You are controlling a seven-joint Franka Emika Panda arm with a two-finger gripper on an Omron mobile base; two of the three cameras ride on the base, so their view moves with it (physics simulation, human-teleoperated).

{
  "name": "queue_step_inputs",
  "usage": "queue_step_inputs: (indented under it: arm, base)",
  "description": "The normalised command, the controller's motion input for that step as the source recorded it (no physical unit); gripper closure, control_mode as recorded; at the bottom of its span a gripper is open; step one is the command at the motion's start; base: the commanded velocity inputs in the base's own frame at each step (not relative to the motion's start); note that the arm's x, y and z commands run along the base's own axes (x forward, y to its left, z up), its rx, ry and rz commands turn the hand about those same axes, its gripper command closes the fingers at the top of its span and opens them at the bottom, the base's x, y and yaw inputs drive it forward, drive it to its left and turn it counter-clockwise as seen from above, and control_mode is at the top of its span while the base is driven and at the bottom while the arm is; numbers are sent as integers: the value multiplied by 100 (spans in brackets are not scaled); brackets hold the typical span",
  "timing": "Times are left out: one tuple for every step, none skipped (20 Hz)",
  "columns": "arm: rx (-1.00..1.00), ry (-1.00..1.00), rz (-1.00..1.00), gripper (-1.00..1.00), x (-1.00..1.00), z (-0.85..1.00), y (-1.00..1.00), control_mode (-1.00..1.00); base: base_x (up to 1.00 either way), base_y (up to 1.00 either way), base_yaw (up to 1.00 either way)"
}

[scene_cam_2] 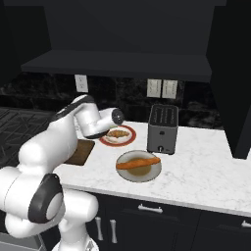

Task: From the different types of pastries on the counter, select a croissant and place it on the cutting board. Then retrieve a jar of jam from the cabinet and place it alongside the croissant on the cutting board.

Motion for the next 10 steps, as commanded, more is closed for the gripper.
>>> queue_step_inputs:
  arm:
    - [-29,29,-33,-100,25,0,0,-100]
    - [-29,31,-35,-100,29,3,0,-100]
    - [-28,30,-36,-100,30,4,0,-100]
    - [-26,25,-36,-100,32,0,0,-100]
    - [-15,18,-23,-100,30,0,0,-100]
    - [0,13,0,-100,11,0,0,-100]
    - [-11,3,0,-100,0,-5,8,-100]
    - [-1,0,-3,-100,0,-11,0,-100]
    - [0,0,-42,-100,18,0,-14,-100]
    - [0,10,-64,-100,37,0,-4,-100]
  base:
    - [0,0,0]
    - [0,0,0]
    - [0,0,0]
    - [0,0,0]
    - [0,0,0]
    - [0,0,0]
    - [0,0,0]
    - [0,0,0]
    - [0,0,0]
    - [0,0,0]
